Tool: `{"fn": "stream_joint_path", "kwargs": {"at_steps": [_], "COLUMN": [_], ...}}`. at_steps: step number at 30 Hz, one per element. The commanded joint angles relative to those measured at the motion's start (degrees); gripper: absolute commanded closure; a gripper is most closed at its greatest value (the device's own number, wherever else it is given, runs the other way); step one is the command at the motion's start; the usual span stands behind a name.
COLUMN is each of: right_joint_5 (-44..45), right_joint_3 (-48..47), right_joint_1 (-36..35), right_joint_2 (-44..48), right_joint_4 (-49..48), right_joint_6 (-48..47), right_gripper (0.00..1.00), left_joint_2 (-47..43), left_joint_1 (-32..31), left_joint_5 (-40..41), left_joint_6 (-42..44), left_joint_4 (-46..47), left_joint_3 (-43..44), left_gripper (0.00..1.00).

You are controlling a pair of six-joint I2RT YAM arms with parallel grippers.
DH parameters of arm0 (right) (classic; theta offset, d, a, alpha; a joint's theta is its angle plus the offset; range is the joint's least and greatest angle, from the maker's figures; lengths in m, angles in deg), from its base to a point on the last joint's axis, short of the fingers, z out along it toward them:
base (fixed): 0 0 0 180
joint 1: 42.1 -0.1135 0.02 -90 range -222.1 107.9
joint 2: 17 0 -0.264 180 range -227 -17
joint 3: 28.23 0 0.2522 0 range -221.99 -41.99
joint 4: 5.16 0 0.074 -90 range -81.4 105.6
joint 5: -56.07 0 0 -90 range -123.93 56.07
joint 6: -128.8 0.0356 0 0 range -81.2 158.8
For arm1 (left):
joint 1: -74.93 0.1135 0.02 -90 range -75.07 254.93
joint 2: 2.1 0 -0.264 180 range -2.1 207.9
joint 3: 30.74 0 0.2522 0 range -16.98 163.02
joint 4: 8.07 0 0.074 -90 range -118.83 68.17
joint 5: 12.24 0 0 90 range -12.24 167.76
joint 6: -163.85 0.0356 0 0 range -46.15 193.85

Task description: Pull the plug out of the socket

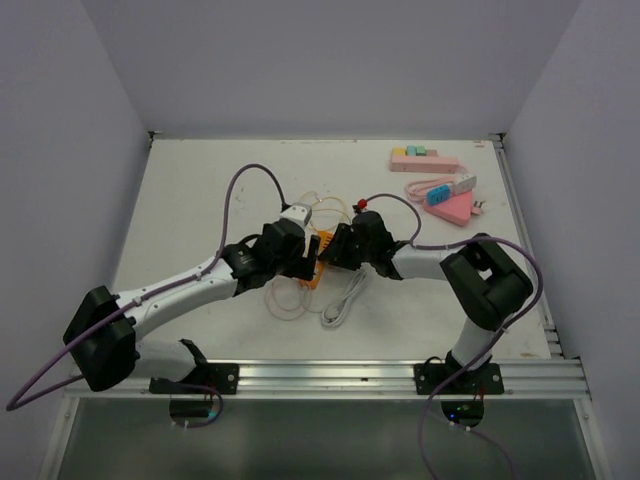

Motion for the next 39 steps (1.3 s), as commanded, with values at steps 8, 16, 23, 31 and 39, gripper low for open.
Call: {"fn": "stream_joint_path", "kwargs": {"at_steps": [8,16,23,31,39], "right_joint_5": [-2.06,-1.97,-2.06,-1.18,2.77], "right_joint_3": [4.07,5.48,6.27,6.36,5.92], "right_joint_1": [0.13,0.12,0.21,0.12,0.12], "right_joint_2": [-3.09,-3.26,-3.53,-5.2,-6.69], "right_joint_4": [-6.77,-7.12,-7.65,-7.56,-2.91], "right_joint_6": [2.64,2.73,2.73,2.9,2.64], "right_gripper": [0.62,0.66,0.66,0.67,0.71], "left_joint_2": [8.19,13.03,15.93,18.13,16.29], "left_joint_1": [-4.17,-4.44,-4.44,-4.52,-4.52], "left_joint_5": [6.55,11.73,12.71,9.98,9.19], "left_joint_6": [-1.04,-3.5,-4.03,-5.17,-6.31], "left_joint_4": [2.42,0.93,1.72,2.42,2.95], "left_joint_3": [4.43,6.45,7.24,7.86,8.91], "left_gripper": [0.22,0.34,0.43,0.64,1.0]}}
